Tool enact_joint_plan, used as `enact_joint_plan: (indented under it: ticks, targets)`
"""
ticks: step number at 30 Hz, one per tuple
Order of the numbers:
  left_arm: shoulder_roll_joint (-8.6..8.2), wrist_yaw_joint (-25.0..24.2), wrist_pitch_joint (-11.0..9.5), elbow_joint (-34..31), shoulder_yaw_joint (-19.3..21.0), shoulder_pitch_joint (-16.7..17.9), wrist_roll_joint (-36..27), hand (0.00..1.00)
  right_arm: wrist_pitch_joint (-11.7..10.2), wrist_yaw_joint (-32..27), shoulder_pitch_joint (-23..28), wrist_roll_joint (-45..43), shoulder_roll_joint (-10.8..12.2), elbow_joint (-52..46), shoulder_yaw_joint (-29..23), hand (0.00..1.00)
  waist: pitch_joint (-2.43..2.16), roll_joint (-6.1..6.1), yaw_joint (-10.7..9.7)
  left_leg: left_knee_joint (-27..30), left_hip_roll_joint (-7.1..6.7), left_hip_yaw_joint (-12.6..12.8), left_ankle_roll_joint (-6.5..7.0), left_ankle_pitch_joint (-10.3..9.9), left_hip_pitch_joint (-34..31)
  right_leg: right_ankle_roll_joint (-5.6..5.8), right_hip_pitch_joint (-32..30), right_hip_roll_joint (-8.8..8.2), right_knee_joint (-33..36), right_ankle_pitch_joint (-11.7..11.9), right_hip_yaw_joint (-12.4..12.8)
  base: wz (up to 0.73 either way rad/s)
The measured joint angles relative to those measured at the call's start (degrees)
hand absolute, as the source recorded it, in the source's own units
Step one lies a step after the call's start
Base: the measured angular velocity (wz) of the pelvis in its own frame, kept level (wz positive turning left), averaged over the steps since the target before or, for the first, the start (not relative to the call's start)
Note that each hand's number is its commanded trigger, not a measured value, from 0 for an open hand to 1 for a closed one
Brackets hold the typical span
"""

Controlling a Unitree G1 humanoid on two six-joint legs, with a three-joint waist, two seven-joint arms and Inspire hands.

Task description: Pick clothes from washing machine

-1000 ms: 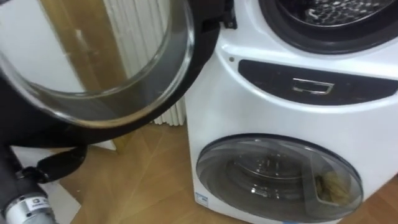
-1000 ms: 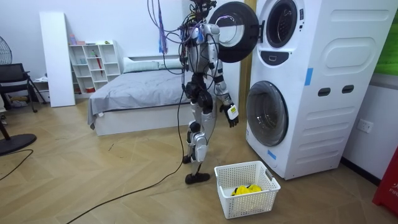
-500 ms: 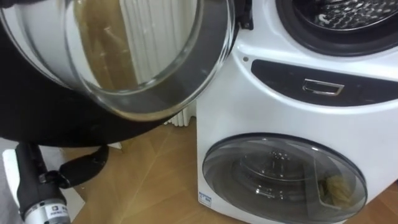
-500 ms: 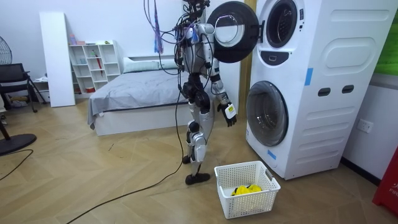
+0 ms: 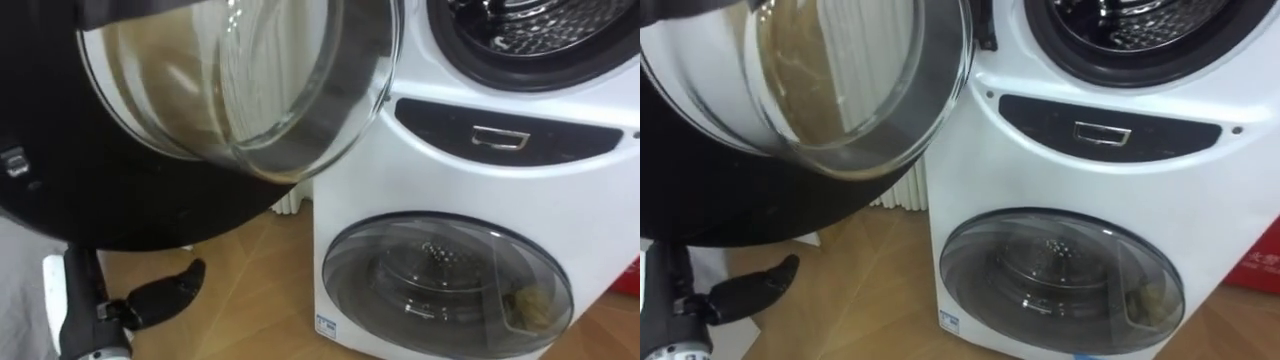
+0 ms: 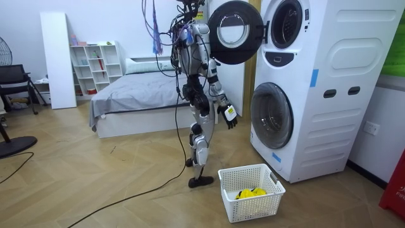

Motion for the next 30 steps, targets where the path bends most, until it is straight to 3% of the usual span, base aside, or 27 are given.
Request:
enact_joint_plan:
  ticks: [3,6,14,22,26,28,30]
  targets:
    - [0.21,-0.1,-1.1,0.0,-1.7,0.7,0.1,0.0,-0.6,0.0,0.0,0.3,0.0,0.0,1.1,0.0,0.0,-0.05,0.0,0.2,0.0,0.2,0.06,0.3,0.0,0.11,0.0,-0.04,-0.1,0.1,0.0,-0.03]
    - [1.26,-0.1,-1.3,0.0,-3.3,1.1,0.1,0.0,-1.2,0.0,0.0,0.3,0.0,-0.1,2.2,0.0,0.02,-0.01,0.1,0.3,0.04,0.6,-0.2,0.6,-0.1,0.19,0.0,-0.05,-0.2,-0.1,0.3,0.0]
    - [1.88,-0.1,-1.5,-0.7,-4.4,1.2,-1.7,0.0,-2.3,-0.4,0.0,0.1,0.0,-0.4,2.2,0.0,-0.14,-0.23,0.1,0.7,0.84,2.3,0.22,1.2,-0.6,0.77,-1.1,0.25,0.0,0.2,1.6,-0.09]
    - [2.11,-0.6,-1.5,-6.1,-4.6,1.2,-12.1,0.0,-3.3,-0.7,-2.0,0.1,0.3,0.1,2.2,0.0,-0.29,-0.9,0.2,0.9,0.9,3.6,0.9,1.6,-1.0,0.77,-1.8,0.1,-0.1,1.4,3.0,-0.08]
    - [1.56,-0.6,-4.6,-8.4,-5.1,1.2,-13.1,0.0,-3.9,-0.8,-2.4,0.7,1.2,0.4,2.2,0.0,-0.24,-1.62,0.0,1.0,1.01,4.5,0.97,1.9,-1.0,0.95,-2.0,0.23,-0.1,1.5,4.6,-0.04]
    - [1.35,-0.6,-5.8,-9.3,-6.1,1.2,-13.7,0.0,-3.9,-1.1,-2.4,0.9,1.6,0.0,2.2,0.0,-0.24,-1.97,-1.1,1.0,1.82,7.3,1.03,1.9,-1.0,0.94,-2.1,0.26,-0.1,1.5,5.6,0.08]
    - [0.73,-0.6,-6.8,-9.4,-8.8,1.2,-14.0,0.0,-3.9,-1.8,-2.5,1.4,1.7,0.0,2.1,0.0,-0.32,-2.29,-1.6,0.7,3.51,13.2,0.79,2.1,-1.0,0.47,-3.3,0.04,0.0,1.6,7.5,-0.04]
